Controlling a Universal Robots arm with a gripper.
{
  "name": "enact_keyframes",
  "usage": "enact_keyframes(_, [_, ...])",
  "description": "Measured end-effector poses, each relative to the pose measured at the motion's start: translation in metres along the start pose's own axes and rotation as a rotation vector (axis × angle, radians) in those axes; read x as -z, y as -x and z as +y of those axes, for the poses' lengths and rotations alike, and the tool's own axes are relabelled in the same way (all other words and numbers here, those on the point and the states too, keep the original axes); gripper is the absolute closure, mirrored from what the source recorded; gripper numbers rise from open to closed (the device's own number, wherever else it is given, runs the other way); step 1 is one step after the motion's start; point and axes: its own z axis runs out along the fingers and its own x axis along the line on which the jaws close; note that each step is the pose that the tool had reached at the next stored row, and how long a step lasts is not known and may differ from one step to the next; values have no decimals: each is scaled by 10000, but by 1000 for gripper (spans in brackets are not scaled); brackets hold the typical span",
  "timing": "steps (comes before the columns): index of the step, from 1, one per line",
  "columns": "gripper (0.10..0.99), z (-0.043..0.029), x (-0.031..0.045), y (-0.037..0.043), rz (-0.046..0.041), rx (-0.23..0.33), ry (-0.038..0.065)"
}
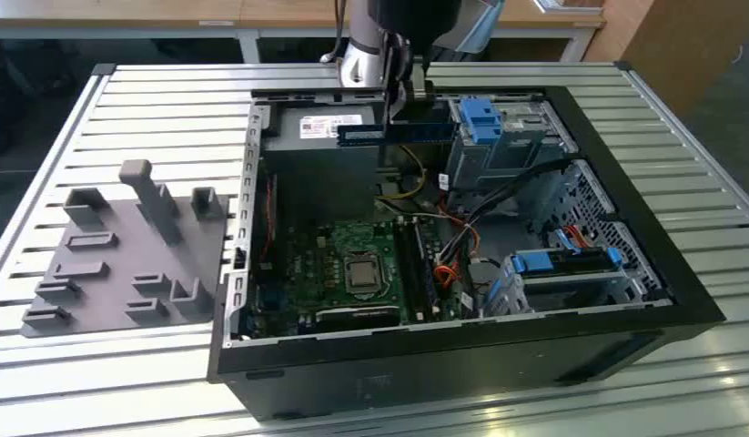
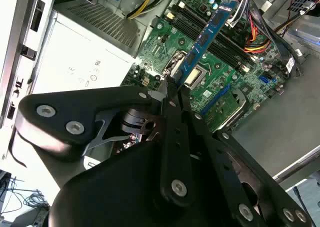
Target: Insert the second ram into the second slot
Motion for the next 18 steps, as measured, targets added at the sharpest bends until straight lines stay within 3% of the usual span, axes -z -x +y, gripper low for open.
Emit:
enact_keyframes(4, [949, 1, 1, -18, 3, 0, 1])
enact_keyframes(9, [949, 4, 2, -148, 10, -15, -2])
enact_keyframes(13, [949, 4, -13, -150, 83, -471, -114])
enact_keyframes(18, [949, 7, -25, -295, 81, -504, -102])
